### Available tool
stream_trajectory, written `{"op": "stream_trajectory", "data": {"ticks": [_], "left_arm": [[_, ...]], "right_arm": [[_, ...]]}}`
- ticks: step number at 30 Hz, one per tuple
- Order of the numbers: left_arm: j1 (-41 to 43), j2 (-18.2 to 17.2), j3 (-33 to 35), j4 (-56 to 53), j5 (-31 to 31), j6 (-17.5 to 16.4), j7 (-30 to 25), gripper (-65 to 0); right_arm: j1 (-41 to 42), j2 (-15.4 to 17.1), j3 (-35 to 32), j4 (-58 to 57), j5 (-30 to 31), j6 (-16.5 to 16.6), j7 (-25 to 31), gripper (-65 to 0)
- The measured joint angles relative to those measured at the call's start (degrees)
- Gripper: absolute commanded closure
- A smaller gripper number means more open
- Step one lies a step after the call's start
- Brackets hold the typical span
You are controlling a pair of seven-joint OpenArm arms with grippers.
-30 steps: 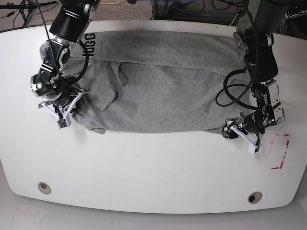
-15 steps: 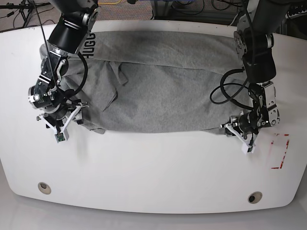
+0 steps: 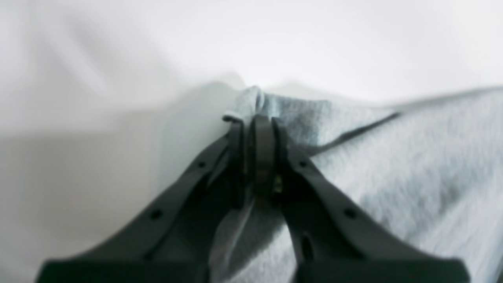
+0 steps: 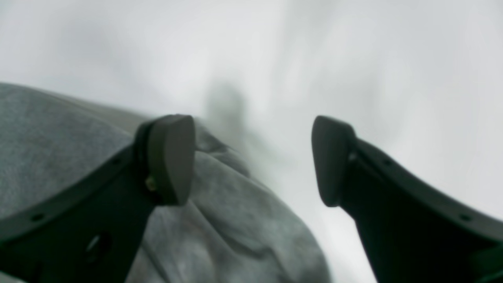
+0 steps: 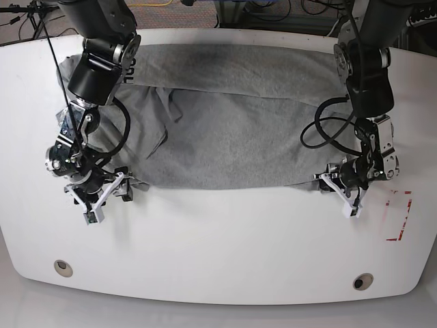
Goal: Fold the T-shirt properly
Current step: 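Lower both grippers and grasp the shirt's opposite edge corners, then pull the grasped edge corners with both grippers, straightening the shirt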
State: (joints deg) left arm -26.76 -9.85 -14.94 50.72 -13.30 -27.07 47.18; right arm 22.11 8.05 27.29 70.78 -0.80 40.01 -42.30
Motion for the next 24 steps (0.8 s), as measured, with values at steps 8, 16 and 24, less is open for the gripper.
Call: {"op": "stream_trajectory", "data": {"ticks": [8,16,24], "left_arm": [[0.28,-0.92,-0.11,0.00,0.00,-1.36,0.35,-1.7],[1.36,-2.21,-0.11,0.07,-1.33,-2.10,-0.55,-1.7],[1.36,-2.27,-0.11,0.11,-1.07,-1.97,-0.57,-1.7]], "right_arm": [[-1.07,-0.46,0.02,-8.35,-0.52,0.02,3.08,-37.7],[-1.95,-0.96,0.02,-8.28,-0.37,-0.09,4.04,-30.6],[-2.54,-1.99,-0.13,-8.28,-0.28,-0.09,4.37,0.0]]}}
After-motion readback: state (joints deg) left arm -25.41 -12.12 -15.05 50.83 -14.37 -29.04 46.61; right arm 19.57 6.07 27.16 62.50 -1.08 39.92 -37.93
